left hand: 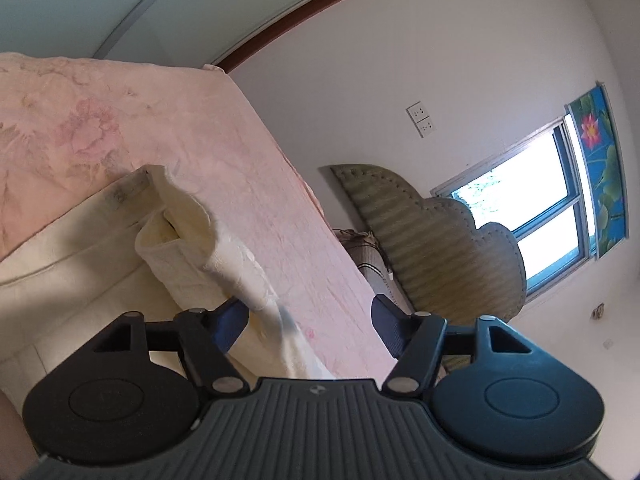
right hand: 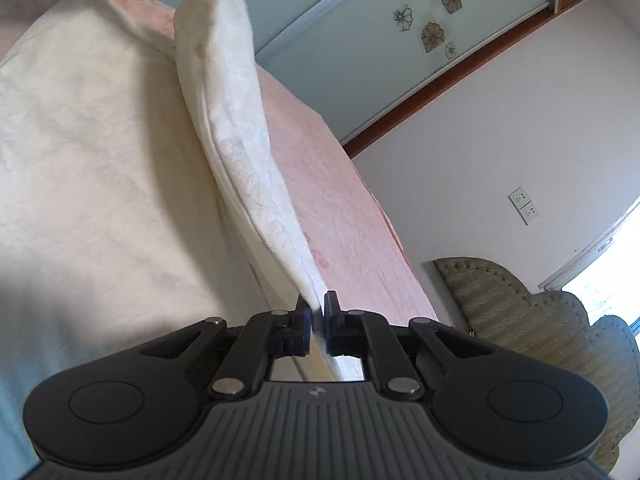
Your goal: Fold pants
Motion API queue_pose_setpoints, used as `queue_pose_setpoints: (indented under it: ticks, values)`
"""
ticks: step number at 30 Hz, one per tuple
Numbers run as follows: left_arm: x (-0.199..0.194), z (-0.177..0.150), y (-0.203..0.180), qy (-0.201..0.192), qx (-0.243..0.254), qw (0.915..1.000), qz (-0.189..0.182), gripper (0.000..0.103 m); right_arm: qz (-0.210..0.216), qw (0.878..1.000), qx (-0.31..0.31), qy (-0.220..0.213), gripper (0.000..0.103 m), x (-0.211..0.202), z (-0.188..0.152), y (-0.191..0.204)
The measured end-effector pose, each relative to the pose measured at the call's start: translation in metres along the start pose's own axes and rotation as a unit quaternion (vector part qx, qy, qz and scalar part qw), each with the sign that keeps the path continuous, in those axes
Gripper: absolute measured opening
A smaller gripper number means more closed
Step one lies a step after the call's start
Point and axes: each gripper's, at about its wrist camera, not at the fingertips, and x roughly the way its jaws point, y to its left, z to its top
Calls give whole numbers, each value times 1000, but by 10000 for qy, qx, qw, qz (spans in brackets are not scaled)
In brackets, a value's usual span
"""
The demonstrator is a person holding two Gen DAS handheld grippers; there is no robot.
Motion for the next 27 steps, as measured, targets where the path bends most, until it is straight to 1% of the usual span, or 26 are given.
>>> queue_pose_setpoints:
  ticks: [2,3,4,5,6,7,9,11,14,16,18,21,23,27]
  values:
    - [0,-2,0,-35,61,10000,13,46,-23,10000,-15,9,7,-3,-2,1]
    - [2,-2,1,23,59,10000,49,27,-9,10000,11,14,7,-4,-2,1]
    - [3,-2,3,69,3,10000,61,11,-15,10000,15,11,7,-5,-2,2]
    - [4,-2,5,97,-20,9999,65,8,-19,10000,24,8,7,-6,-1,2]
    - [2,-2,6,81,14,9999,88,1,1,10000,60,3,6,-7,-1,1]
    - [-2,-1,5,-1,108,9999,97,1,44,9999,124,-12,6,-12,1,0]
    - [-15,1,-2,-186,514,9985,88,1,100,9998,181,-44,5,-20,4,1]
    - [-25,3,-5,-126,826,9965,52,1,201,9995,224,-93,5,-32,6,-3]
    - [-36,-1,1,55,1185,9924,317,1,446,9987,209,-149,5,-56,11,3]
    - [-39,-8,15,236,1221,9907,555,1,634,9977,143,-168,5,-71,14,12]
    - [-40,-14,33,410,1112,9898,796,0,897,9958,85,-148,5,-83,14,23]
    - [-42,-19,56,575,944,9891,971,1,1188,9928,-56,-107,5,-94,13,44]
    - [-46,-22,61,570,973,9882,1034,1,1273,9917,-152,-105,5,-96,12,53]
    - [-57,-26,61,388,1210,9845,1208,1,1437,9894,-35,-197,5,-106,17,58]
